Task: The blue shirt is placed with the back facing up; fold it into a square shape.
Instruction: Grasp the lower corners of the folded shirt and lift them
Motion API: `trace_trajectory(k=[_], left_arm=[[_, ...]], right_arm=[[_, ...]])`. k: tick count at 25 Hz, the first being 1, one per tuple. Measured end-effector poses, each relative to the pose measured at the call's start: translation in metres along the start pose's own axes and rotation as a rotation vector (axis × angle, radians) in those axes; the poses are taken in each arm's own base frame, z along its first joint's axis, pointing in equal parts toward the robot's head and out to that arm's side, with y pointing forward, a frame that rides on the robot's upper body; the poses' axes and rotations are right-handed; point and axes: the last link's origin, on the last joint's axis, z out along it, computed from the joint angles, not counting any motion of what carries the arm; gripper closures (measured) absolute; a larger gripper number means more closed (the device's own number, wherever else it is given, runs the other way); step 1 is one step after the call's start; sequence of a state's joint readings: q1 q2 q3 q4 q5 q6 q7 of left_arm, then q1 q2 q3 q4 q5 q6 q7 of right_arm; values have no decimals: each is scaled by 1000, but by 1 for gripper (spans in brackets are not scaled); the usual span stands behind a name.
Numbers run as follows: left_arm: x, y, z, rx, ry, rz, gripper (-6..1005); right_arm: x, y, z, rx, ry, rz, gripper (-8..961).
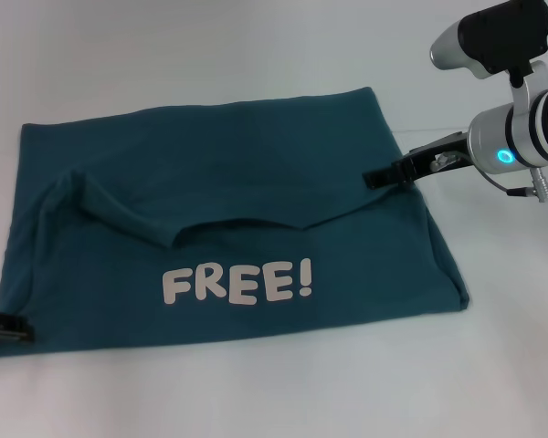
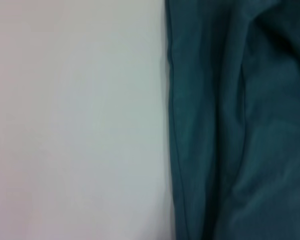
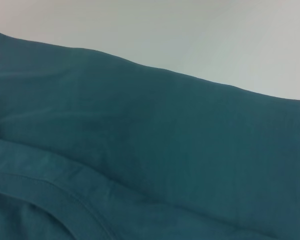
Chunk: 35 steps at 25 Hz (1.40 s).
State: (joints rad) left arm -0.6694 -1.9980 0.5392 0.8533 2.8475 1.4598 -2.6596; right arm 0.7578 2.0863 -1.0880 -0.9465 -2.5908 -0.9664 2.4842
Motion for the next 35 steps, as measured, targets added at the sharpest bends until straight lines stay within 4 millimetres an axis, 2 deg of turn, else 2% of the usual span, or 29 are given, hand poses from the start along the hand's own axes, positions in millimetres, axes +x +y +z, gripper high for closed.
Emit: trace_trajectory(k=[22, 27, 35], left_arm=[[10, 18, 9, -30, 25, 87, 206], [11, 20, 9, -28, 24, 106, 445], [9, 21, 12, -35, 15, 132, 600]], right_arm=[[2, 2, 1, -8, 14, -2, 28], [5, 2, 1, -11, 21, 3, 28], [8, -4, -8, 23, 78, 36, 28]])
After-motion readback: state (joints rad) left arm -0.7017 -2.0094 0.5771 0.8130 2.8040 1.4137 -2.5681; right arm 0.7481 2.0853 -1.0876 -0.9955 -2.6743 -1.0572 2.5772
